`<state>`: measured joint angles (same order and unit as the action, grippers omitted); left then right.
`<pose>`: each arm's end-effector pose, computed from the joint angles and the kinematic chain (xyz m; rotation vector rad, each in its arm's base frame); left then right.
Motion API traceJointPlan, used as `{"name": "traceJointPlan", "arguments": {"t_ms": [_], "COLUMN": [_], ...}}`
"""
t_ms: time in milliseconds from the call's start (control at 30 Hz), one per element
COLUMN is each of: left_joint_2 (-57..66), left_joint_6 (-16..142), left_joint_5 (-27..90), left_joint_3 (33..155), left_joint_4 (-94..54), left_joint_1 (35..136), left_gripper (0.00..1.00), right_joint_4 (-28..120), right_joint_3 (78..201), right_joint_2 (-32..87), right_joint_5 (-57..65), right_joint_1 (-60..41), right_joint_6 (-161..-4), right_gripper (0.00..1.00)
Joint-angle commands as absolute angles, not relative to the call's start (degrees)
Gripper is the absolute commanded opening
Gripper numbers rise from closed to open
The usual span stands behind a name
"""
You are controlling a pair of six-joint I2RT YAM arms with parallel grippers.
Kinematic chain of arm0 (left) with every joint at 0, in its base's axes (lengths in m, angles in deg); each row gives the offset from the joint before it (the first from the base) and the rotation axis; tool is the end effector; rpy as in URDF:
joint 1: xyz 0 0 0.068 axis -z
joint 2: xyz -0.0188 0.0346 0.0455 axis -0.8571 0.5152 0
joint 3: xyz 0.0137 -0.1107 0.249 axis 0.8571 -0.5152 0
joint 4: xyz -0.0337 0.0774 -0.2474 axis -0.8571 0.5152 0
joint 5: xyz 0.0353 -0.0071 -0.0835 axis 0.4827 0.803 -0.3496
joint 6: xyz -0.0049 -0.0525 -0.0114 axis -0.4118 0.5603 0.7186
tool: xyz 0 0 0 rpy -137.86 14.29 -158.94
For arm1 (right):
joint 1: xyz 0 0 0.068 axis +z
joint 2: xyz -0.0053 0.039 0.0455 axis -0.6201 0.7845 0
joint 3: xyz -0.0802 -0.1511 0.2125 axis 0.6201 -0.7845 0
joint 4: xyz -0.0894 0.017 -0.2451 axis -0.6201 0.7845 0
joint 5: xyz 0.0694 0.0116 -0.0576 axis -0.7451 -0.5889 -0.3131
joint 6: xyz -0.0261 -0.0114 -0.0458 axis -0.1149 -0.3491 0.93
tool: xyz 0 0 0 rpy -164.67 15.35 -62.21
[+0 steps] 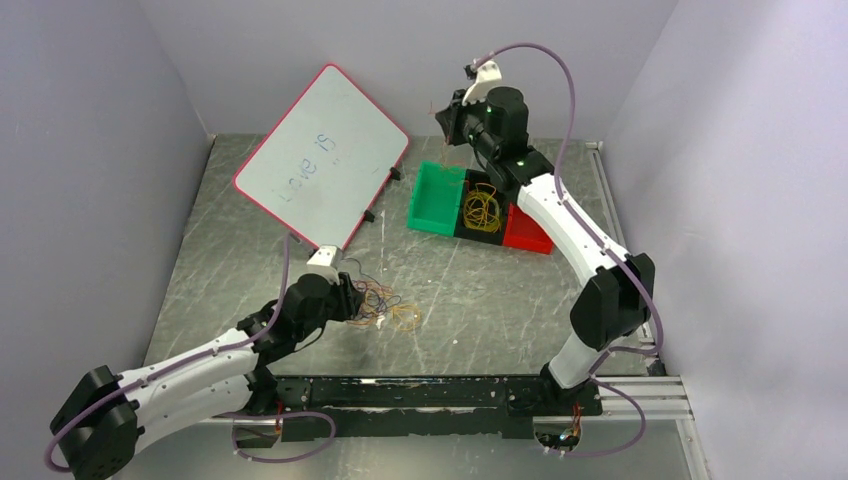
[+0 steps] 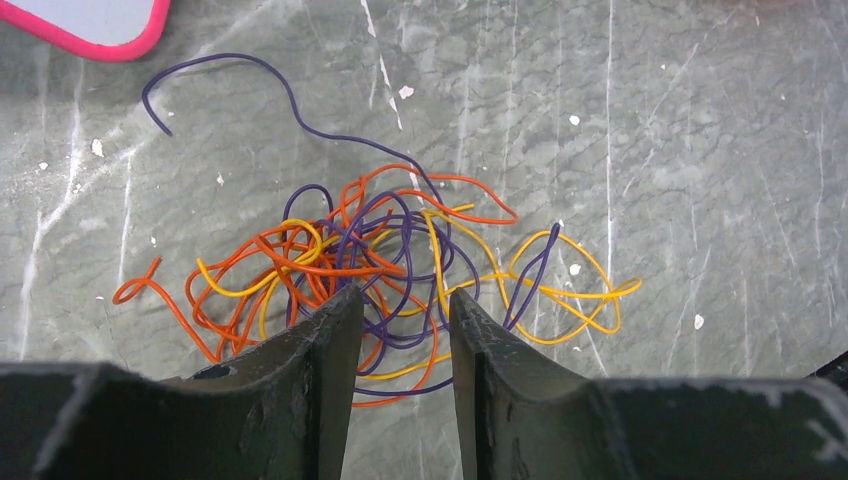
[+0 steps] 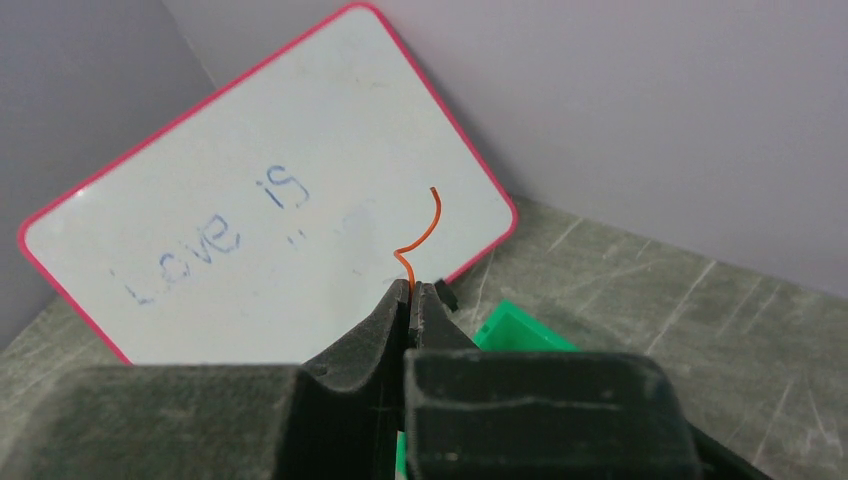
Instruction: Untangle the cables
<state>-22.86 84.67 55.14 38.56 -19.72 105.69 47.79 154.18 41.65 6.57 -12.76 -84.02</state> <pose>0.1285 -0.1227 0.1804 0.0747 2.1142 -0.5817 0.3614 0.1763 0.4019 -0.3220 1.6894 0.5189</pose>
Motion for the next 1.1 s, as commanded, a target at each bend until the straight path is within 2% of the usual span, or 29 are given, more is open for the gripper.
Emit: {"name": "traceJointPlan", "arguments": {"t_ms": [0,333,1067], "left_joint_2": [-23.5,-22.6,-26.4], "left_joint_6": [84.8,84.7,85.8], "left_joint_5": [55.7,55.6,56.4], "left_joint_3": [40.8,41.1,40.0], "left_joint_4": [-18.6,-19.4,-16.4], "left_joint_1": [105.4,105.4,105.4], "left_gripper": [0.43,0.42,0.43], "right_joint_4": [42.1,41.9,35.3], "right_joint_3": [159.1,162.4,144.5], "right_joint_2": [39.4,40.4,49.0], "right_joint_5": [7.4,5.6,4.9], "right_joint_1": [-13.1,-13.2,-13.7], "right_joint_6": [-83.0,-82.5,-87.4], "right_gripper": [0.00,0.00,0.00]}}
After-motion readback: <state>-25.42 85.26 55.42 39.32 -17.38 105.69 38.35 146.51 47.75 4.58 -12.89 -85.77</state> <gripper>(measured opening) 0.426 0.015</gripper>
